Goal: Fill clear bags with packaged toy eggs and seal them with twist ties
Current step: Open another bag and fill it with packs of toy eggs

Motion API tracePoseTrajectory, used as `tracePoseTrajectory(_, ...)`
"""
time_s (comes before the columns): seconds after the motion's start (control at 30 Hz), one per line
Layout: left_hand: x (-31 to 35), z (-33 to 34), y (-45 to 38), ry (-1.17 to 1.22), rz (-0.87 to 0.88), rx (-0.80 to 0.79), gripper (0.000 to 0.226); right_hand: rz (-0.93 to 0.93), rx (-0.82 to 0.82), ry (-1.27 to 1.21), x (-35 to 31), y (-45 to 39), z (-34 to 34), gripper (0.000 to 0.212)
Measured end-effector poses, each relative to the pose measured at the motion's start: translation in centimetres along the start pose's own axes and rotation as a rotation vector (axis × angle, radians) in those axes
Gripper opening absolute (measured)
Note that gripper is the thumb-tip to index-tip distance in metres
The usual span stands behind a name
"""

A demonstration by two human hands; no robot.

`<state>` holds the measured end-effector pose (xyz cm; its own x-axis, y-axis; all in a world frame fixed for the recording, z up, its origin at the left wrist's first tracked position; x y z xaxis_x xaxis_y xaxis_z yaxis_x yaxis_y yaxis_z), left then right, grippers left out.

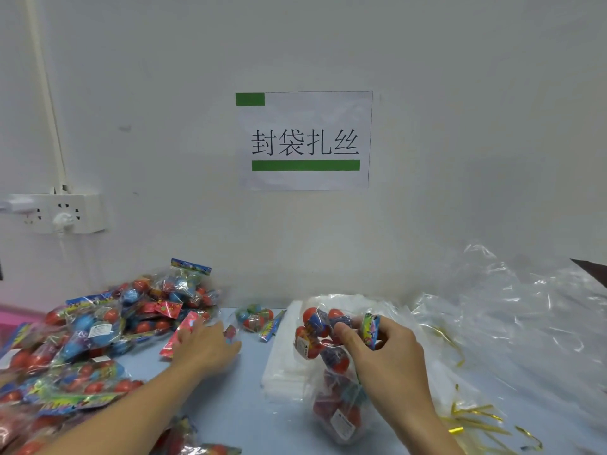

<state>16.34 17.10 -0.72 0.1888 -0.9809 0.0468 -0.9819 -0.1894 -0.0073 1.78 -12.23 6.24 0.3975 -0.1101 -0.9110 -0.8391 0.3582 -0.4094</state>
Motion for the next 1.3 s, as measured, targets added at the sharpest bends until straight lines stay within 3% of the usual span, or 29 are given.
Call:
tracePoseTrajectory(0.23,0.4,0.7,0.1,-0.047,0.055,0.083,0.043,-0.009,-0.015,0.006,0.1,0.1,0.3,0.016)
tracePoseTrajectory(0.37,1.4,-1.8,1.0,0.195,-0.044,0.222,0.054,-0.005,-0.013,0.007,0.2,0.0,0.2,0.016)
tracePoseTrajectory(0.47,2.3,-3.8,2.6,0.655,-0.167,0.29,0.06,0.026,-0.015,0.006,0.4,-0.1,0.2,0.02)
tracePoseTrajectory(0.53,3.4,-5.0,4.1,1.108,-0.176,0.296,0.044,0.044,-0.016,0.013,0.5,-0.1,0.1,0.025)
tracePoseTrajectory(0.67,6.6,-7.0,8.5,2.008,-0.081,0.12,0.031,0.041,-0.015,0.044,0.4,0.1,0.3,0.033)
tracePoseTrajectory(0.77,8.8,-8.4,11.6,2.345,0.085,-0.003,0.036,0.047,-0.014,0.052,0.5,0.1,0.3,0.035)
tracePoseTrajectory(0.97,10.4,-8.1,14.6,2.271,0.132,-0.023,0.012,0.07,0.006,0.05,0.7,-0.3,-0.2,0.026)
tracePoseTrajectory(1.13,10.5,-7.6,14.5,2.176,0.214,-0.07,0.025,0.16,0.004,-0.094,1.4,-0.7,-0.2,0.027)
tracePoseTrajectory(1.3,11.1,-7.6,14.4,1.929,0.308,-0.001,0.023,0.216,-0.034,-0.234,1.8,-0.8,-0.1,0.007)
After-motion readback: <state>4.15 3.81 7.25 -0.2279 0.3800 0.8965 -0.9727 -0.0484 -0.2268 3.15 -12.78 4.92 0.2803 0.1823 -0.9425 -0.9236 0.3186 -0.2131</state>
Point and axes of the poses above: each hand's wrist, its own y-axis away from the middle knuckle, its own z-axis out of the palm, x = y × z, the point moved 7 cm from there along -y, towards the middle knuckle, and after that the axes turned 12 degrees about -y, right-handed, at the moved point
